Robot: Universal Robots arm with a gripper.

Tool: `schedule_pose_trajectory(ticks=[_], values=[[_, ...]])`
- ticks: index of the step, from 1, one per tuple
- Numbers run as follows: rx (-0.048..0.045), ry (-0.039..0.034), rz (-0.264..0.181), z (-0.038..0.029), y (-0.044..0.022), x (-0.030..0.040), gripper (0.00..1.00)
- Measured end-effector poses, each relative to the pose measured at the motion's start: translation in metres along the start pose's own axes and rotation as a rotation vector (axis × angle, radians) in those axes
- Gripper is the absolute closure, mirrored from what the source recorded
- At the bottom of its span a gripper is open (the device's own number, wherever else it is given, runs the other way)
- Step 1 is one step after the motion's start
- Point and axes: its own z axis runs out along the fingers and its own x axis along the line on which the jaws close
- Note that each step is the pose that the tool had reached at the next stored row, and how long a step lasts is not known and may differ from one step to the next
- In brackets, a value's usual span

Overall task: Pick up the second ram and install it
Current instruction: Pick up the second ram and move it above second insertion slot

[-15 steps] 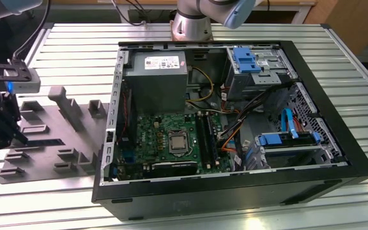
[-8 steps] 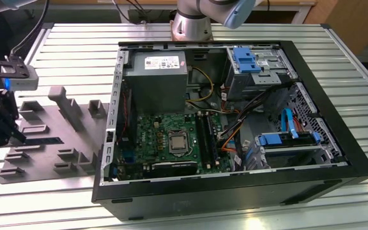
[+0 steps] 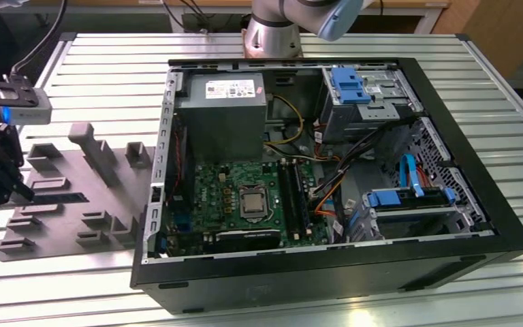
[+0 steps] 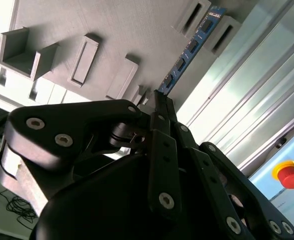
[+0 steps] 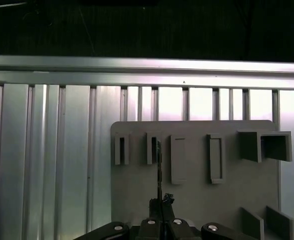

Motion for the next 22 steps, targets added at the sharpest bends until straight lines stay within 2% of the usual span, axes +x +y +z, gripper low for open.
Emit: schedule_pose_trajectory(ticks=[22], values=[[0.0000, -0.0026, 0.000, -0.0143, 0.0004, -0.0004, 0.89]])
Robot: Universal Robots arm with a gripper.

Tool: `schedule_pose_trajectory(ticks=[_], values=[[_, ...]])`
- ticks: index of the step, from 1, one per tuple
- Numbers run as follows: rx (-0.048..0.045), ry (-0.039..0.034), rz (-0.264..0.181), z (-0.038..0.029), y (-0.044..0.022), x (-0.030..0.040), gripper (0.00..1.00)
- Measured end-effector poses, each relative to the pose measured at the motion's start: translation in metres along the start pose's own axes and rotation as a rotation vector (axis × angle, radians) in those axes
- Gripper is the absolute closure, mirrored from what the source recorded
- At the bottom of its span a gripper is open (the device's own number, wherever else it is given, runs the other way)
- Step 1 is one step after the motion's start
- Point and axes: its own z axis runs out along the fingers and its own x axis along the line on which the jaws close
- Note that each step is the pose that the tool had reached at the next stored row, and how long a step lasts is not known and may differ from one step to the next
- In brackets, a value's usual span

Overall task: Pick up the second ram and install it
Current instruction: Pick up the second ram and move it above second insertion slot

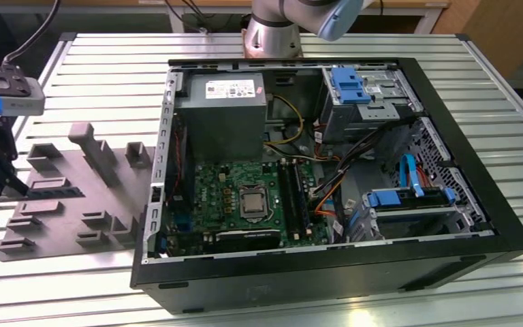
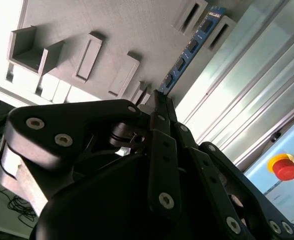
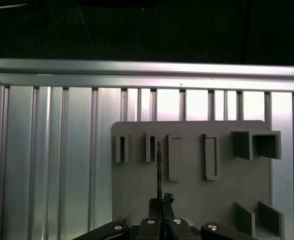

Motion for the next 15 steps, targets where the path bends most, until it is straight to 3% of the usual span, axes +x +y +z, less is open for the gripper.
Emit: schedule_pose_trajectory(ticks=[15], values=[[0.0001, -0.0024, 0.000, -0.0096, 0.0003, -0.0003, 0.89]])
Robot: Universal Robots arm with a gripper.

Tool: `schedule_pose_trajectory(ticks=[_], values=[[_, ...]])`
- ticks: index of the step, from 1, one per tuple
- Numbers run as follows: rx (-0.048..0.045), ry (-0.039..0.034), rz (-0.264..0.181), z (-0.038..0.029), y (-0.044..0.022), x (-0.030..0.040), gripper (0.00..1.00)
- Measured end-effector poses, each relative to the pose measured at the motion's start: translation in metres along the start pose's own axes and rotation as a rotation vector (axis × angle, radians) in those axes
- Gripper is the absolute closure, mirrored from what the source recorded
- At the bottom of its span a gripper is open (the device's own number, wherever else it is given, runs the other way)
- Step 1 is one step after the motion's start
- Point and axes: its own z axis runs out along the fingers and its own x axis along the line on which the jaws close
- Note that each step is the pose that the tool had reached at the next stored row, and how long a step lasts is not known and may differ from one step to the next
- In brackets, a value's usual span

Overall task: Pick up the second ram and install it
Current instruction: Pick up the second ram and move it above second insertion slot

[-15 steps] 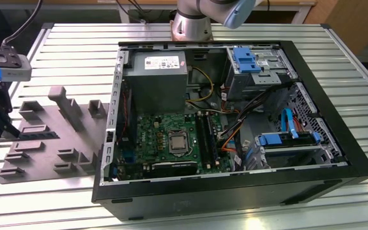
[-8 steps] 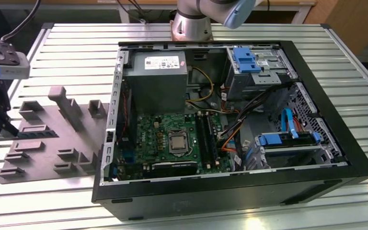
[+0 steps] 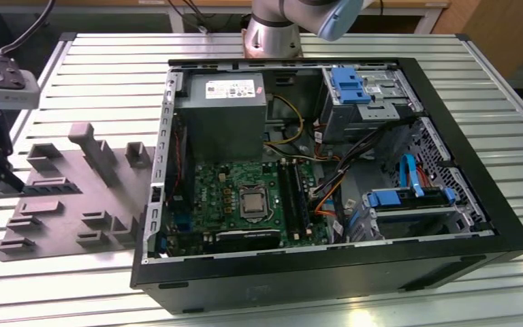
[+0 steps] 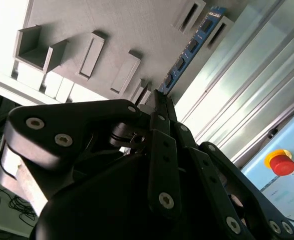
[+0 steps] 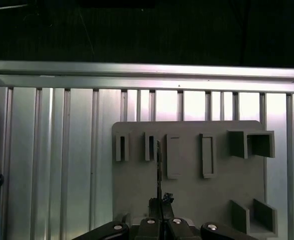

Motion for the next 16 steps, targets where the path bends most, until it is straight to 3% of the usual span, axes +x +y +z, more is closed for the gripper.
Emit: schedule_pose_trajectory(ticks=[16], values=[[0.0000, -0.0026, 0.000, -0.0117, 0.0004, -0.0004, 0.89]])
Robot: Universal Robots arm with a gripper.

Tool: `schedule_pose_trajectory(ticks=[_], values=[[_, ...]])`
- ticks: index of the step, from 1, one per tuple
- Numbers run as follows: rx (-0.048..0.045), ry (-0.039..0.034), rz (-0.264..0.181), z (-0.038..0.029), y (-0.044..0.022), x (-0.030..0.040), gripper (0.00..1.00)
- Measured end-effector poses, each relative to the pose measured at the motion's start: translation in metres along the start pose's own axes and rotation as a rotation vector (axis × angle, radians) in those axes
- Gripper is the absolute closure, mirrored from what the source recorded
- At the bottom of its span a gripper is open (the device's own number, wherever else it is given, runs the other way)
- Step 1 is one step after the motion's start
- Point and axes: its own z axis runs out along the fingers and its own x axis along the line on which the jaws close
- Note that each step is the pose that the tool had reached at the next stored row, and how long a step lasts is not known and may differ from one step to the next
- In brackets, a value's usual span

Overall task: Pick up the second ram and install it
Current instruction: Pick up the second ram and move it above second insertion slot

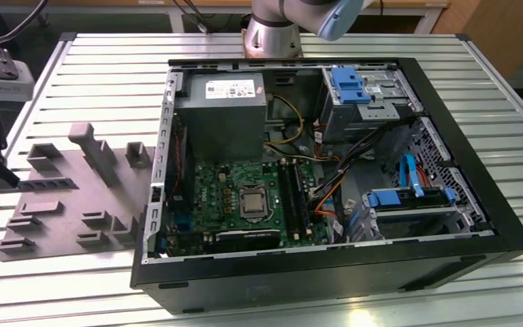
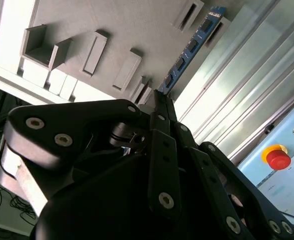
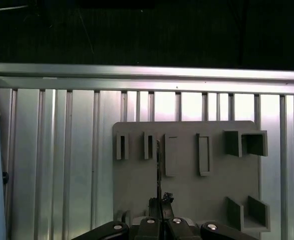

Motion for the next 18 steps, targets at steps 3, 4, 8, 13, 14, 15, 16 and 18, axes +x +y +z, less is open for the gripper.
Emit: schedule_pose_trajectory(ticks=[3, 4, 8, 13, 14, 15, 16, 18], values=[[0.0000, -0.0008, 0.000, -0.0022, 0.0001, -0.0001, 0.89], [-0.0001, -0.0010, 0.000, -0.0030, 0.0001, -0.0001, 0.89], [0.0000, -0.0023, 0.000, -0.0061, 0.0002, -0.0002, 0.89], [0.0000, -0.0038, 0.000, -0.0099, 0.0003, -0.0004, 0.89], [0.0000, -0.0041, 0.000, -0.0108, 0.0003, -0.0004, 0.89], [0.0000, -0.0044, 0.000, -0.0116, 0.0003, -0.0004, 0.89], [0.0000, -0.0047, 0.000, -0.0124, 0.0004, -0.0005, 0.89], [0.0000, -0.0052, 0.000, -0.0138, 0.0004, -0.0005, 0.89]])
